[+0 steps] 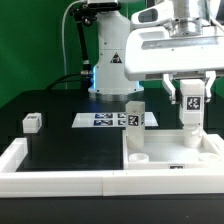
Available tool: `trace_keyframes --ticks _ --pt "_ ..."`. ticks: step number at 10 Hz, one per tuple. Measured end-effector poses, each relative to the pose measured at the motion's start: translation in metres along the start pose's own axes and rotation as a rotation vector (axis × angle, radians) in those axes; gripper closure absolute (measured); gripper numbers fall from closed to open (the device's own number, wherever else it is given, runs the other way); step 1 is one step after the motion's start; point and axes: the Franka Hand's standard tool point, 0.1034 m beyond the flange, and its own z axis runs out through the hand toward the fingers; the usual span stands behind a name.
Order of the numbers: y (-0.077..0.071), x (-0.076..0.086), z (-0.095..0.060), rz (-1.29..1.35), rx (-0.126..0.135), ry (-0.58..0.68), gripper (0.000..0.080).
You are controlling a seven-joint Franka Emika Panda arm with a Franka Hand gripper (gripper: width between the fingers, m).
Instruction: Assemble square table
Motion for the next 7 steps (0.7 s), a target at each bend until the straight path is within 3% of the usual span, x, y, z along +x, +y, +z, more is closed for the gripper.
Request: trace_keyframes --ticks 5,7 --pt "-0.015 0.0 0.016 -0.019 0.01 -0.001 0.0509" --pt "-0.022 -0.009 0.026 -0.031 0.011 -0.015 0.0509"
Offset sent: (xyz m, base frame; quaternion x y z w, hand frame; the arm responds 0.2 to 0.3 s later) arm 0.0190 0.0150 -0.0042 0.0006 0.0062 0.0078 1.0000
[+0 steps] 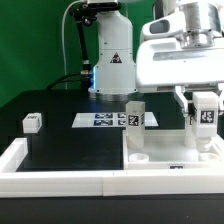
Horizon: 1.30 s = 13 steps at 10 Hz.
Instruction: Assemble square table
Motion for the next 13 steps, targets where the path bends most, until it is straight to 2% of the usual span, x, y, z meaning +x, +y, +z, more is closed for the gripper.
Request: trace_keyframes --ticks 3,7,13 --pt "-0.009 -0.015 0.008 -0.021 0.002 -0.018 0.0509" --pt "-0.006 -0.021 0.012 -0.026 -0.003 -0.028 0.0509" --pt "-0.007 -0.019 0.013 -0.029 -0.005 -0.015 0.0498"
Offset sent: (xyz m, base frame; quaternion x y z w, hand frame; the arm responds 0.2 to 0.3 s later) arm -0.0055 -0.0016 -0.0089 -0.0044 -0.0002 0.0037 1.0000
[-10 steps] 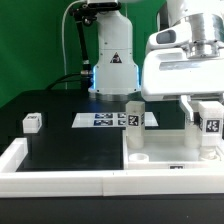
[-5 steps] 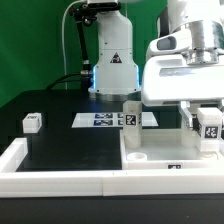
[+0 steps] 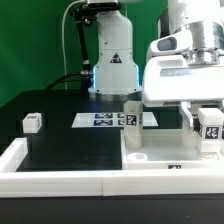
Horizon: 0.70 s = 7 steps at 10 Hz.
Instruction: Assemble square table
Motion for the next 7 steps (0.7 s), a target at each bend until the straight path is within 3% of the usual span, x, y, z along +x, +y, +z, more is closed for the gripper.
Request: trace_keyframes --ticks 1,2,3,7 --pt "0.0 -0.0015 0.0006 0.0 0.0 -0.007 0.0498" --pt "0.0 -0.0016 0.0007 0.0 0.0 -0.007 0.0313" --pt "0.0 -0.0017 0.0007 0.0 0.0 -0.007 0.0185" --pt "0.0001 -0.0018 0.0008 0.0 0.0 -0.007 0.0151"
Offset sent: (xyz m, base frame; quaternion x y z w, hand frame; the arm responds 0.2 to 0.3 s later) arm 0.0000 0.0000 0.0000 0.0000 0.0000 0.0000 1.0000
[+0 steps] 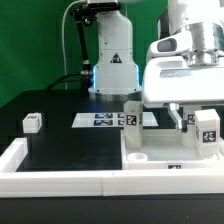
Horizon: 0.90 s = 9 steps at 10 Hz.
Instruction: Assemble square table
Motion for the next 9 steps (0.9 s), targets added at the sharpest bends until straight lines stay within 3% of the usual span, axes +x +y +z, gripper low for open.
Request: trace_keyframes --ticks 2,3,5,6,7,8,9 --pt "0.008 0.003 -0.008 -0.011 -0.004 0.0 0.0151" --pt "0.014 0.008 -0.02 -0.019 0.0 -0.009 0.0151" --pt "0.017 0.021 -0.039 -0.007 0.027 -0.072 0.0151" --pt "0.017 0.02 -0.038 -0.009 0.024 -0.065 0.0151" --pt "0.013 0.012 -0.033 -0.005 0.038 -0.144 0.0151" --pt "0.009 0.013 -0.035 0.006 0.062 -0.243 0.0151" --pt "0.012 0.016 -0.032 0.012 0.07 -0.309 0.0151"
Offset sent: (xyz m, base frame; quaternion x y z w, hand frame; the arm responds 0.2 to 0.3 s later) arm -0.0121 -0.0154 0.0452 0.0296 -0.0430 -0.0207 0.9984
